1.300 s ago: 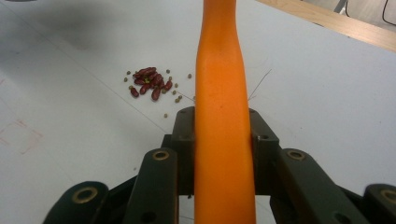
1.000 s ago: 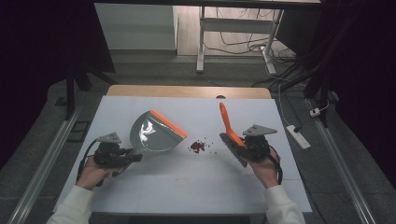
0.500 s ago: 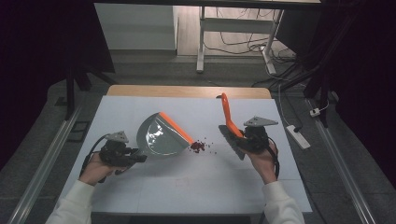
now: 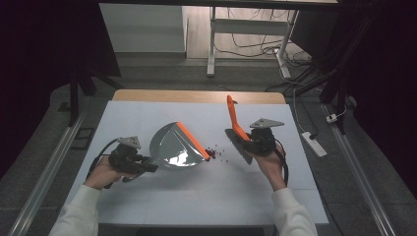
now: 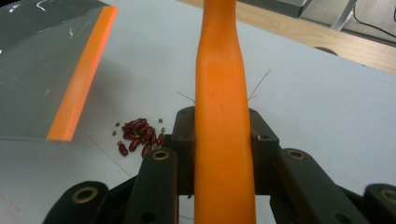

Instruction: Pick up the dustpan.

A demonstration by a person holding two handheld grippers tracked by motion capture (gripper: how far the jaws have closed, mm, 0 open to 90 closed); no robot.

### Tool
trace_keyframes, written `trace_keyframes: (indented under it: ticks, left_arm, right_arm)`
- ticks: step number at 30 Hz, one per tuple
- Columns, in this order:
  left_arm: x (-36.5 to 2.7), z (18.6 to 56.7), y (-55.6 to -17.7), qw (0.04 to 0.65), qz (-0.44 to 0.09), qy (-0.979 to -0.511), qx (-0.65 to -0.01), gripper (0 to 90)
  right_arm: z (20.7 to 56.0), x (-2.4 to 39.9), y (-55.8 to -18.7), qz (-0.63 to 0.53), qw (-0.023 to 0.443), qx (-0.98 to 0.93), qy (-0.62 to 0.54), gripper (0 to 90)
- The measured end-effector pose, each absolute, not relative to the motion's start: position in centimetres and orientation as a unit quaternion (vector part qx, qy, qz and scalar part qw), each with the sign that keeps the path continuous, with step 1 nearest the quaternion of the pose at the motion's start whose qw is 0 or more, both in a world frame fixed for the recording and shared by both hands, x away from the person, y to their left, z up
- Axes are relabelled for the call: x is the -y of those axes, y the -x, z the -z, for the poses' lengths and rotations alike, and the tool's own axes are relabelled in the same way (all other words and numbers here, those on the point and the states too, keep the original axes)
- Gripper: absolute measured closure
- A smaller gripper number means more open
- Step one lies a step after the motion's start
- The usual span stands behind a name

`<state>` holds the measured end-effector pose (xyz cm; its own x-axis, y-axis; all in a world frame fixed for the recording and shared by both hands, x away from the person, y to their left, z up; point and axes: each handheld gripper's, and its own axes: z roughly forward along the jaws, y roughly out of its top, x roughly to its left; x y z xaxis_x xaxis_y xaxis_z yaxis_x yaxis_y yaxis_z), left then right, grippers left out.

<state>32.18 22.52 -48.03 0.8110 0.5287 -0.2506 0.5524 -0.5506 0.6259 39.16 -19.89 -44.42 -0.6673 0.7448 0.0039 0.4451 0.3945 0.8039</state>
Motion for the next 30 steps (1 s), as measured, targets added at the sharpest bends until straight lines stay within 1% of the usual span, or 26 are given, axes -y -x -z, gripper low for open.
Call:
trace_keyframes:
  ticks: [6,8,12,19,30]
  left_arm:
    - [-22.3,48.3,-31.9,0.349,0.018,-0.889,-0.296,61.5]
    - [-22.1,48.5,-31.8,0.347,0.030,-0.893,-0.284,61.5]
    - [-21.9,48.6,-31.7,0.341,0.038,-0.898,-0.277,61.4]
    - [-20.6,49.3,-31.6,0.309,0.050,-0.913,-0.262,61.4]
    - [-20.5,49.9,-32.0,0.283,0.053,-0.919,-0.270,61.4]
  right_arm:
    - [44.9,19.4,-39.5,-0.403,0.182,-0.820,-0.363,70.0]
    - [45.1,19.3,-39.7,-0.402,0.182,-0.820,-0.364,70.0]
    - [45.4,19.1,-40.0,-0.401,0.180,-0.821,-0.365,70.0]
    - [45.8,18.5,-40.3,-0.391,0.182,-0.828,-0.358,70.0]
    - [46.5,17.7,-41.0,-0.376,0.188,-0.836,-0.353,70.0]
